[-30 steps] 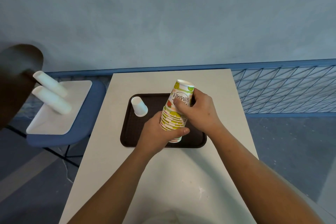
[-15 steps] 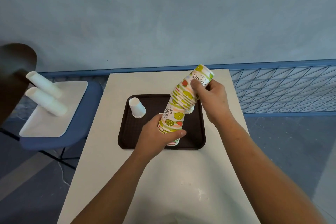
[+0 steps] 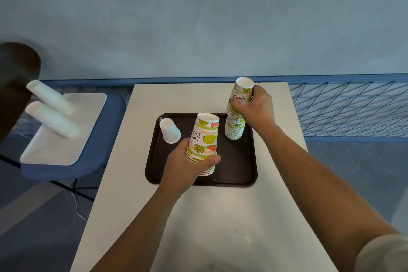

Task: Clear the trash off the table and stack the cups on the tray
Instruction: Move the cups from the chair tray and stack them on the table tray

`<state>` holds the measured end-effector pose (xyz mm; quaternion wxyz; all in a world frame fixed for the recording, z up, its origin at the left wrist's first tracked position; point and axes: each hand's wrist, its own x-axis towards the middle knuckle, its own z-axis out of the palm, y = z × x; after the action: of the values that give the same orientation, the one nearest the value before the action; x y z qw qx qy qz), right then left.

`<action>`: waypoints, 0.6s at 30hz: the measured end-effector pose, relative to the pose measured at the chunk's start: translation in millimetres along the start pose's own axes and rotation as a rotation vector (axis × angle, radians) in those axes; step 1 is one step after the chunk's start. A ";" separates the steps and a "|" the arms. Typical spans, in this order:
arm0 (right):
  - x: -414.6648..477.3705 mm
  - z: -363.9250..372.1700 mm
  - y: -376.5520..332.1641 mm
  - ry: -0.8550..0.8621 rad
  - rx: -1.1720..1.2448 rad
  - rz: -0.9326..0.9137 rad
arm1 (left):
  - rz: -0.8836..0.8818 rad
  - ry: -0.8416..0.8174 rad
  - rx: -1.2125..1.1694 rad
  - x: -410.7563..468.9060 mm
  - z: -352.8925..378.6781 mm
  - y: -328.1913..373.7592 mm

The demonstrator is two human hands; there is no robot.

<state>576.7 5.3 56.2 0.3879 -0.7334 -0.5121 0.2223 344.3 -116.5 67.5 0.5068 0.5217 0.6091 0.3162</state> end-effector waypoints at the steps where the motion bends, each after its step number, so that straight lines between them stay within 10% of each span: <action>1: 2.0 7.1 1.1 0.011 -0.016 -0.015 | 0.002 0.002 -0.009 1.7 -0.9 -0.8; 18: 30.1 33.5 -3.5 0.107 -0.065 -0.166 | 0.015 0.017 -0.022 14.0 -5.3 -6.7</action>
<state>561.8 45.1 41.1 0.4079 -0.7115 -0.5564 0.1331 338.0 -104.0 58.8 0.5049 0.5177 0.6062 0.3311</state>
